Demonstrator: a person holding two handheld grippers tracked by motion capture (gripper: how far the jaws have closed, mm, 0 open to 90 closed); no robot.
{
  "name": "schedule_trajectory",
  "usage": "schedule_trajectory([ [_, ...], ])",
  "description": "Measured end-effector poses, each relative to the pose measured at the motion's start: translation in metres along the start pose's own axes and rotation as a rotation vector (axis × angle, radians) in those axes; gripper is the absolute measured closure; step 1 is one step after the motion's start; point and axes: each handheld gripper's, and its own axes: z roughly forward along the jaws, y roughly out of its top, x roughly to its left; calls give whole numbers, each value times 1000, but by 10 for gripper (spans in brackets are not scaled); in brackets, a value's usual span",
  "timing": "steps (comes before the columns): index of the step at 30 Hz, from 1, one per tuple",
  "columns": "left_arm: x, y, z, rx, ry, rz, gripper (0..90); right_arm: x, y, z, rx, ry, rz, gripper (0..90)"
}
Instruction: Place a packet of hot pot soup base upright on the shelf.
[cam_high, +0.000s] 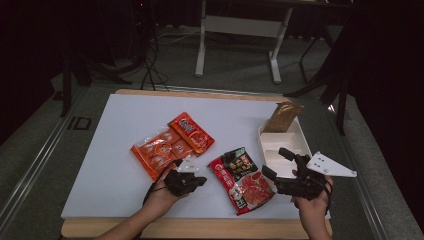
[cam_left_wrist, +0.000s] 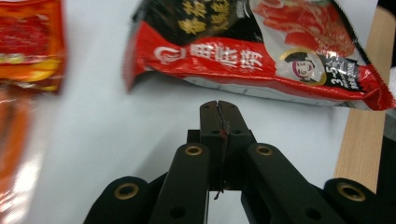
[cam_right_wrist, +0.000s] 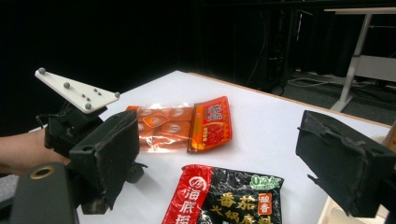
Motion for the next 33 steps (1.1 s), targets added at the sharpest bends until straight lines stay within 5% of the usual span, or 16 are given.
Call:
schedule_trajectory([
  [5,0,8,22,40,-5,-41,898,0,-1,2,5,2,2,133],
  [13,-1,15,42,77,-24,-51,898,-1,-1,1,0,5,4,134],
  [23,11,21,56,87,-5,-99,898,0,-1,0,4,2,-1,134],
  [33,24,36,65,99,16,-100,898,0,-3,-1,9,0,-3,134],
])
